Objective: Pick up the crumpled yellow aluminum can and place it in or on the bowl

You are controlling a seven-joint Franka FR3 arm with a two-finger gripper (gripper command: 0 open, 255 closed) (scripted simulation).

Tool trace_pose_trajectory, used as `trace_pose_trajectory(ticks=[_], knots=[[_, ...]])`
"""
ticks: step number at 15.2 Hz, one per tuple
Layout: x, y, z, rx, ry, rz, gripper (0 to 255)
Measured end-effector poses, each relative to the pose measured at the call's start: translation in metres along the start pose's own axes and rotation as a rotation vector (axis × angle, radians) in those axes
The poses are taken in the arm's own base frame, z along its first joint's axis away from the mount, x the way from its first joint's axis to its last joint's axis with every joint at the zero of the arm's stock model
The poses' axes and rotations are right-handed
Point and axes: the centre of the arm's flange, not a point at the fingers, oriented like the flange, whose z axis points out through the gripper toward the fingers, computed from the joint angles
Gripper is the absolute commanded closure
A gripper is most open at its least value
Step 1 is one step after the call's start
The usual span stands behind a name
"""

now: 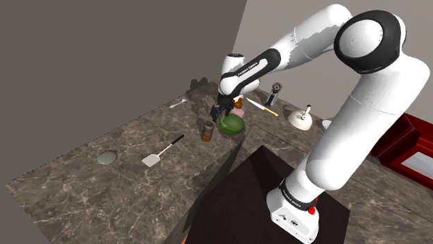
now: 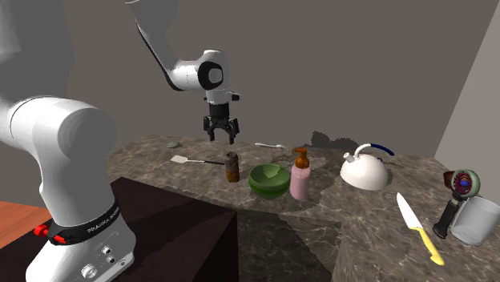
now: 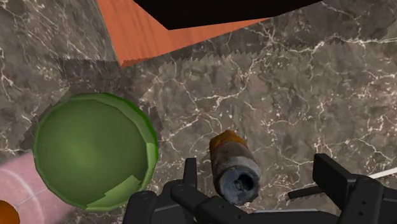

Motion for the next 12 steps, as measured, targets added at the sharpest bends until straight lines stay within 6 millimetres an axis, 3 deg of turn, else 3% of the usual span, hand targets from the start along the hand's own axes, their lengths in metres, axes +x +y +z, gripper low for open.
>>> trace_pose_trajectory(ticks=[7, 12], knots=[[0.052, 0.001, 0.066, 0.001, 0.023, -0.012, 0], [0.058, 0.001, 0.092, 0.002, 0.025, -0.013, 0]])
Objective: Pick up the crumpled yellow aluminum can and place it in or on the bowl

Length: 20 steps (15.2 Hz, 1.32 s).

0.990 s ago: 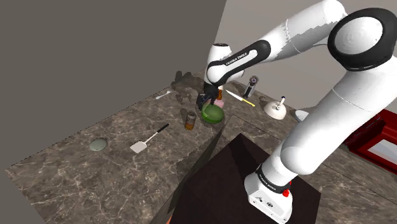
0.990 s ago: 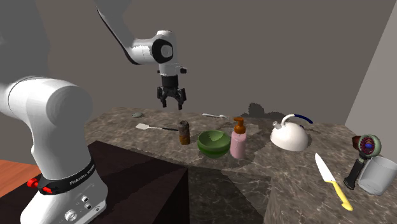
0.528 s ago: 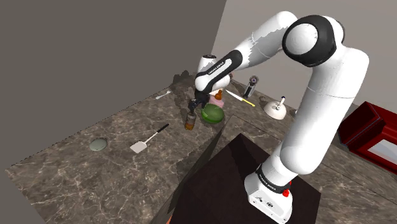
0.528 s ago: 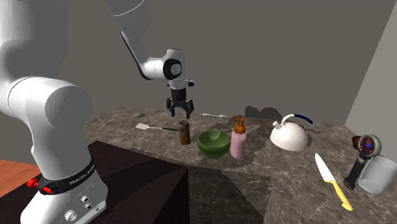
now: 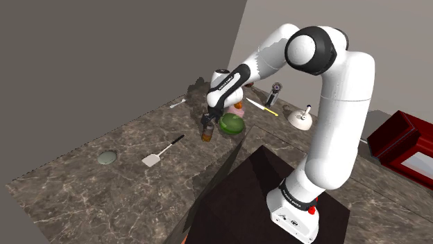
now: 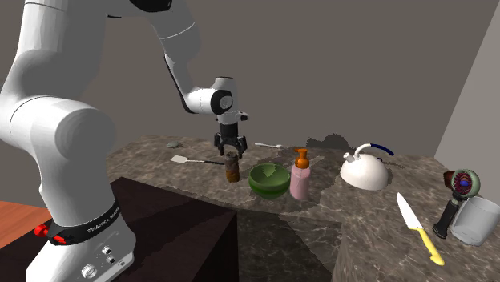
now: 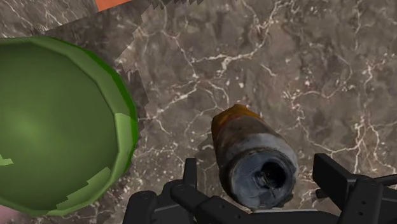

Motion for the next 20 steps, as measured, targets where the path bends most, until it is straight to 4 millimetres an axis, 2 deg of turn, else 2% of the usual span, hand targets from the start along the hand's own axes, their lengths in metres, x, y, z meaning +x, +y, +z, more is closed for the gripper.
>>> trace_pose_trajectory(ticks=[3, 9, 10, 20], knots=[[0.000, 0.000, 0.017, 0.000, 0.000, 0.000, 0], [0.001, 0.000, 0.019, 0.000, 0.000, 0.000, 0], [0.001, 0.000, 0.019, 0.000, 0.000, 0.000, 255], [0.001, -0.001, 0.019, 0.000, 0.001, -0.001, 255]])
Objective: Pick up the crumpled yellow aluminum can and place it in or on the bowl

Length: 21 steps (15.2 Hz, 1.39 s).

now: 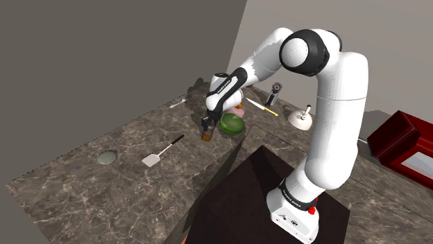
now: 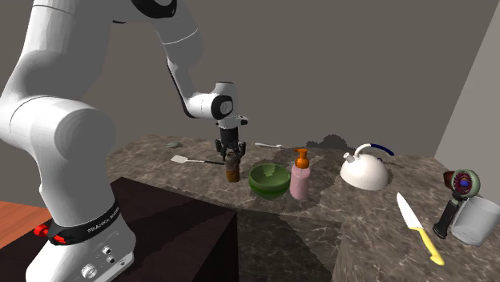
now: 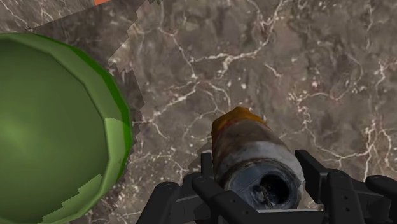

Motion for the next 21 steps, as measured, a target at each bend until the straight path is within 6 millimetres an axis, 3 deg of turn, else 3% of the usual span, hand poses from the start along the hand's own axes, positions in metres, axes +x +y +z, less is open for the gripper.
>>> trace_pose_trajectory(ticks=[21], knots=[[-0.002, 0.007, -0.106, 0.000, 0.000, 0.001, 255]])
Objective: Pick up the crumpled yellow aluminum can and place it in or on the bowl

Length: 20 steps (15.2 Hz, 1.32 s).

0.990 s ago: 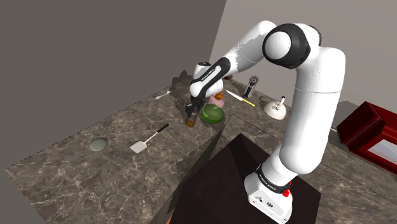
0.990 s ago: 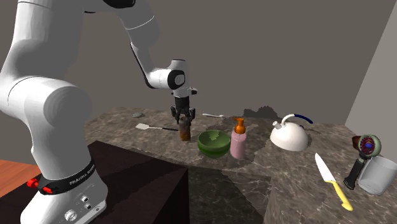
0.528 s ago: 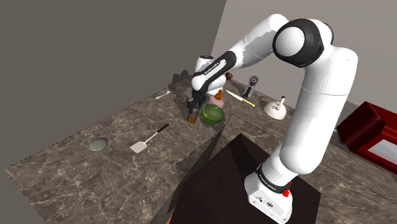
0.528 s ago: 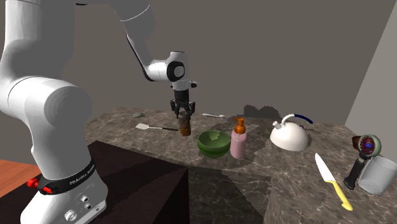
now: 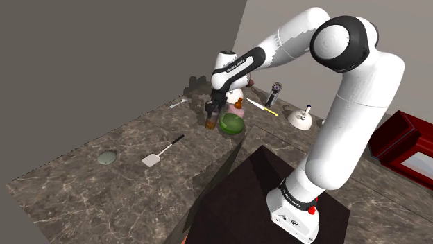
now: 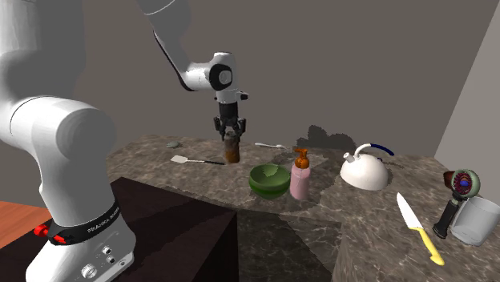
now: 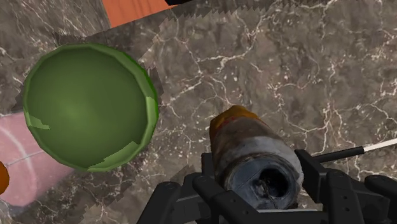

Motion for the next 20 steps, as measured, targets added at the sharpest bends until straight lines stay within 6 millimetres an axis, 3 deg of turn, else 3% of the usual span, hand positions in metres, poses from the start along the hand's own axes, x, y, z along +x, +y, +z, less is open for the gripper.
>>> trace_pose_trajectory(ticks=[12, 15, 20], knots=[[-0.002, 0.003, -0.061, 0.000, 0.000, 0.000, 255], [-0.005, 0.028, -0.068, 0.000, 0.000, 0.001, 255], [-0.016, 0.092, -0.074, 0.000, 0.000, 0.001, 255]])
